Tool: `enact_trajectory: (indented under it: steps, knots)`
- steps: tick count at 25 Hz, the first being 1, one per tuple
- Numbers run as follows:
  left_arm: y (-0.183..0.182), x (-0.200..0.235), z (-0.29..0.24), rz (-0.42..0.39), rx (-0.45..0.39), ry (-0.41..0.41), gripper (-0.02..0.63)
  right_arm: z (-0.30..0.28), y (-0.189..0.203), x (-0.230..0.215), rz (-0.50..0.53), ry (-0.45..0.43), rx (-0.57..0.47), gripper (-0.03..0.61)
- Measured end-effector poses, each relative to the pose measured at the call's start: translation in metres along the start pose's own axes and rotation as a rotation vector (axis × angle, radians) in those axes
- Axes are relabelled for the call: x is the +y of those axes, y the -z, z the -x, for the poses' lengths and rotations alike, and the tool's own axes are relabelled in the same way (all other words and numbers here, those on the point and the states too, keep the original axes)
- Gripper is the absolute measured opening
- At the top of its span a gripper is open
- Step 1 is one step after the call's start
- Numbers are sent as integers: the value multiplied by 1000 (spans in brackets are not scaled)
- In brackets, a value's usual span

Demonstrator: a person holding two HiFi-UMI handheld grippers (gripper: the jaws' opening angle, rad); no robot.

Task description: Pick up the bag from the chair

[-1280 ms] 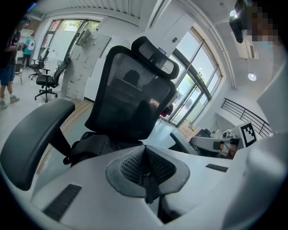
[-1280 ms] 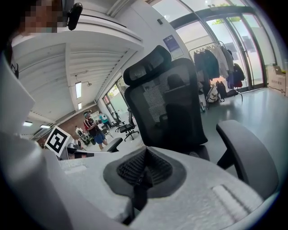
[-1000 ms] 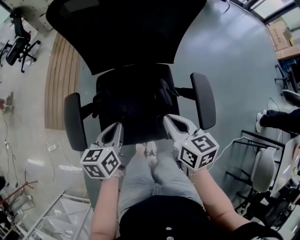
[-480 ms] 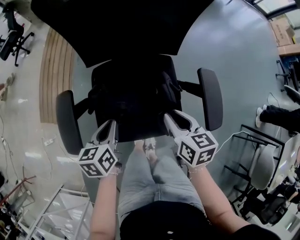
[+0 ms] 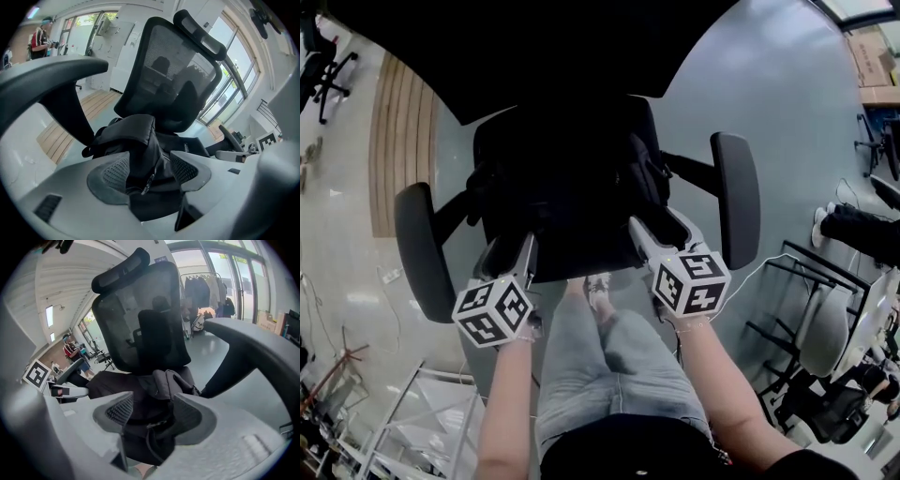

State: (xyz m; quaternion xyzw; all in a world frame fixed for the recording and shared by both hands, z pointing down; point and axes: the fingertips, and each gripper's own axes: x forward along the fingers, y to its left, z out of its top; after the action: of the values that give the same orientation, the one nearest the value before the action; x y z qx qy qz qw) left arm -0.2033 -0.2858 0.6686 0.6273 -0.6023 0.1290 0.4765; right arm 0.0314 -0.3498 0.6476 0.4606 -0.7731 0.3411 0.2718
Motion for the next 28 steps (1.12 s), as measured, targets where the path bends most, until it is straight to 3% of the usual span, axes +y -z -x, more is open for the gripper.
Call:
enact_trajectory:
  steps: [5,13,21,23,28]
  knots:
    - [-1,19,-19,10,-1,-68,310,-27,8,-17,39,59,32,298]
    - [-5,38,-42,-22,36,-82,347,-62,10,-38,123,124,82,339]
    - [-13,44,-66,-53,30,-69,347,-94,17,-47,132,107,114,339]
    - [-14,43,-70,-57,31,-64,347,-97,15,-49,117,116,109,331]
    - [-12,42,-76,-67,43,-54,313,-102,13,-52,114,110,105,192]
